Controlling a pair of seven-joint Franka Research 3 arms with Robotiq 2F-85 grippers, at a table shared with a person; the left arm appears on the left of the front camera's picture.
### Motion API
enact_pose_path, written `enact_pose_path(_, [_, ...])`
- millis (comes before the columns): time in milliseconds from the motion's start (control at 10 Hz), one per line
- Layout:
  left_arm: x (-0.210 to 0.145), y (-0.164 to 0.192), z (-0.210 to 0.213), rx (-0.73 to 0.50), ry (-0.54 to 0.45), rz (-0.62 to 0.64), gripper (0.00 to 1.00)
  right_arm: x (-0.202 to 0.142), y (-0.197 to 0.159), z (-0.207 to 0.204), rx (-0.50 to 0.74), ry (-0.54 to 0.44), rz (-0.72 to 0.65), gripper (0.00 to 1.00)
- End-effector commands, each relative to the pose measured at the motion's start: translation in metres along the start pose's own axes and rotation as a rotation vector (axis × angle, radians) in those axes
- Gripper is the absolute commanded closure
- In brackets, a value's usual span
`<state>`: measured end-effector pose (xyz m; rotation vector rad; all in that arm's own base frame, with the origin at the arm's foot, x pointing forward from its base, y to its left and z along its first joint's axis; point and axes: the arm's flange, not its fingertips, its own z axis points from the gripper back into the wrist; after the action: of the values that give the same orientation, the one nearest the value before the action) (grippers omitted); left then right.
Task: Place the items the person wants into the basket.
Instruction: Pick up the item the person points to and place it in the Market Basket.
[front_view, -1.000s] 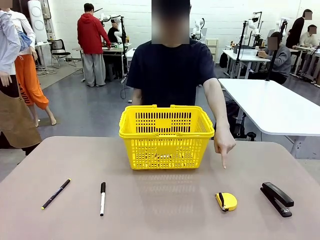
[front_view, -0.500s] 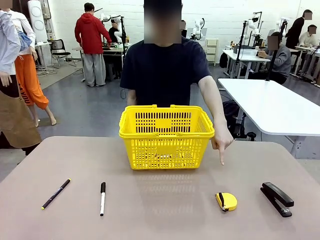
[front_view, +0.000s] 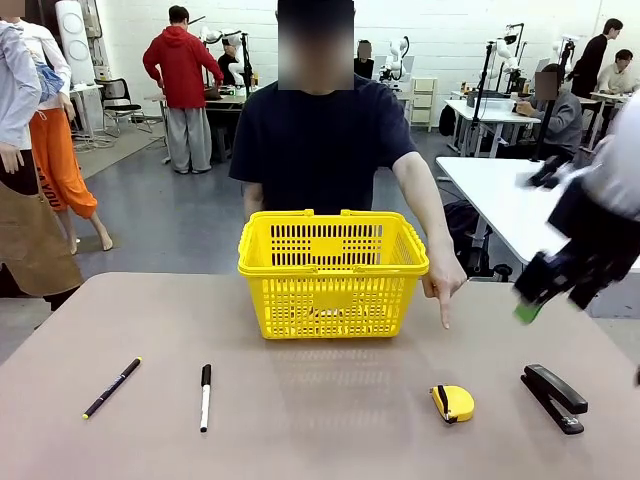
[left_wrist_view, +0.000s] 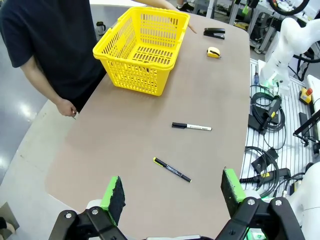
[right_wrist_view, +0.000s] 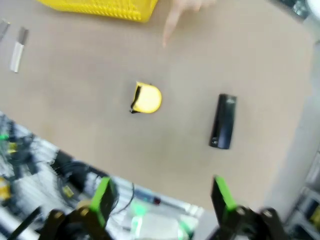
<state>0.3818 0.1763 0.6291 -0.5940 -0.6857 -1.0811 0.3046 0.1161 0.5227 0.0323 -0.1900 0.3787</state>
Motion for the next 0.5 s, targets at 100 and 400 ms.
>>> enact_pose_path(100, [0.0, 0.0, 0.002, -0.004, -0.018, -0.024, 0.0, 0.021, 0.014, -0.072, 0.002, 0.054, -0.058, 0.0])
enact_pose_path(400, [0.0, 0.0, 0.002, -0.004, -0.018, -0.024, 0.0, 0.027, 0.016, -0.11, 0.093, -0.05, -0.048, 0.0])
